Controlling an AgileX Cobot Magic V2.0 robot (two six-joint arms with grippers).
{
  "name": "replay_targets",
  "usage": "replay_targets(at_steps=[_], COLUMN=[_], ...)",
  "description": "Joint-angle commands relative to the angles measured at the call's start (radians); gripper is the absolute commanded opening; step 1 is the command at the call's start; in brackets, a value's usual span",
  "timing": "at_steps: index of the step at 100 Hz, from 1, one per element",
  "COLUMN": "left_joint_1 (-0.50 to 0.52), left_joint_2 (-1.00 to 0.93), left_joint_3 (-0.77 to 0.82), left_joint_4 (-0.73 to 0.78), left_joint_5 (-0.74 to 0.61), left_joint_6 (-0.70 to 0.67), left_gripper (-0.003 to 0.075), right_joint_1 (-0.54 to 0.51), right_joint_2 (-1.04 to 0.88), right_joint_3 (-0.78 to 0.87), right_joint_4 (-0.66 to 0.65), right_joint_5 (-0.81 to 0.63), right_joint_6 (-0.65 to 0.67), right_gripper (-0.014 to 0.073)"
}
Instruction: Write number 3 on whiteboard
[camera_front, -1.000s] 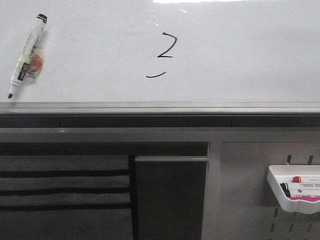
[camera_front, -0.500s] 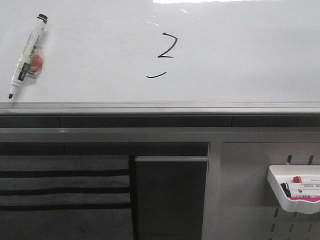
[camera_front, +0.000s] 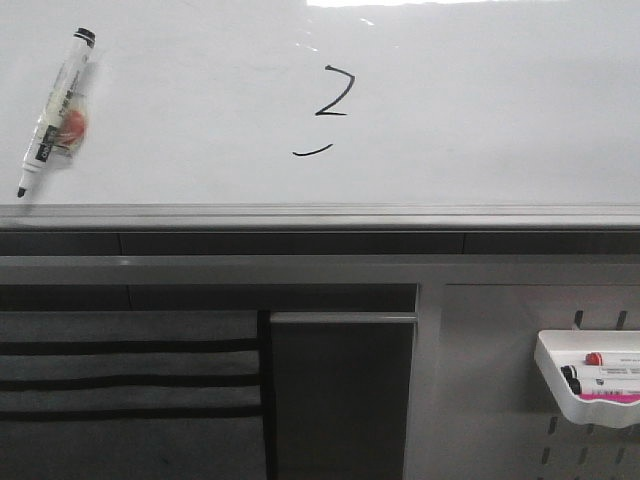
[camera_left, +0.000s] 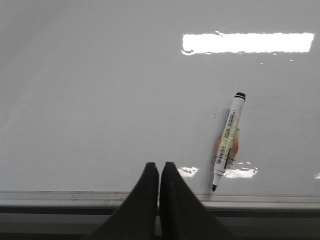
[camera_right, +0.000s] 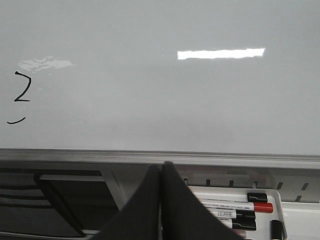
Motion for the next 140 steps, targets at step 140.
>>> replay_targets(at_steps=[140], left_joint_1=[0.003], left_joint_2=[-0.028], left_joint_3=[0.006], left_joint_4=[-0.009], left_joint_5=[-0.069], left_joint_6=[-0.012], left_gripper=[-0.0020], right_joint_1=[-0.126], right_joint_2=[-0.509], right_joint_3=[0.622], right_joint_4=[0.020], right_joint_5=[-0.590], right_joint_6=[0.003], right_gripper=[-0.0068])
